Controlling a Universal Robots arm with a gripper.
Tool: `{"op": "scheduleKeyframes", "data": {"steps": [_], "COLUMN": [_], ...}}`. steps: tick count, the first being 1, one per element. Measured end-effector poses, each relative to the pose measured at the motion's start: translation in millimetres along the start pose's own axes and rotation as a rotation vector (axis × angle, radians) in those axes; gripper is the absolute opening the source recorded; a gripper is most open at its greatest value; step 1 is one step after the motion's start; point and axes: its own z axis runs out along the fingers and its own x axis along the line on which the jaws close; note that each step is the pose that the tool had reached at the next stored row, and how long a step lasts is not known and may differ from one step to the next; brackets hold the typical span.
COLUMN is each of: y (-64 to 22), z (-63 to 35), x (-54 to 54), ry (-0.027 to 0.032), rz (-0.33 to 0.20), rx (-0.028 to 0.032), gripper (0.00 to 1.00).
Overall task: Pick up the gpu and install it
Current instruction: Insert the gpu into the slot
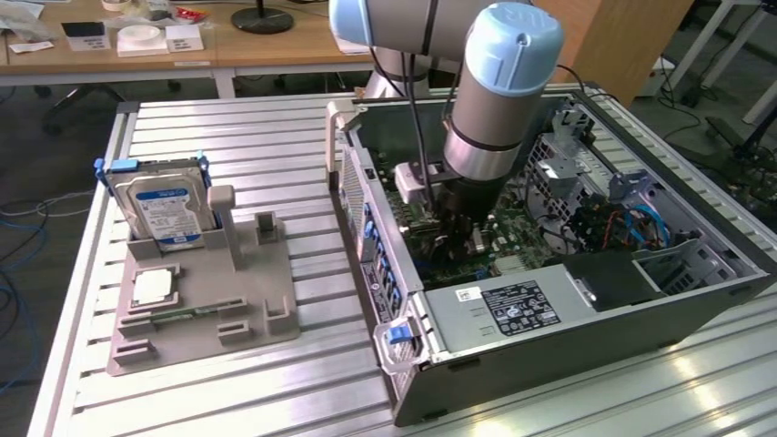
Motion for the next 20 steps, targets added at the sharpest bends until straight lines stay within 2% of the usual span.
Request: {"op": "scheduleKeyframes", "data": {"steps": [9,10,11,12,13,20], "y": [1.2,1.3,1.8,1.7,1.5,0.5], "z": [2.4,2.1,2.3,0.9,-1.2,-19.8], "x": [-0.1,-0.1,-0.5,-0.6,-0.5,-1.1], "ry": [-0.0027,-0.0034,-0.0075,-0.0075,-0.0057,-0.0055], "rz": [0.000,0.000,0.001,0.001,0.001,0.000], "rx": [-0.0009,-0.0005,-0.0005,0.0003,0.0003,0.0069], "gripper": [0.28,0.28,0.29,0.29,0.34,0.34]}}
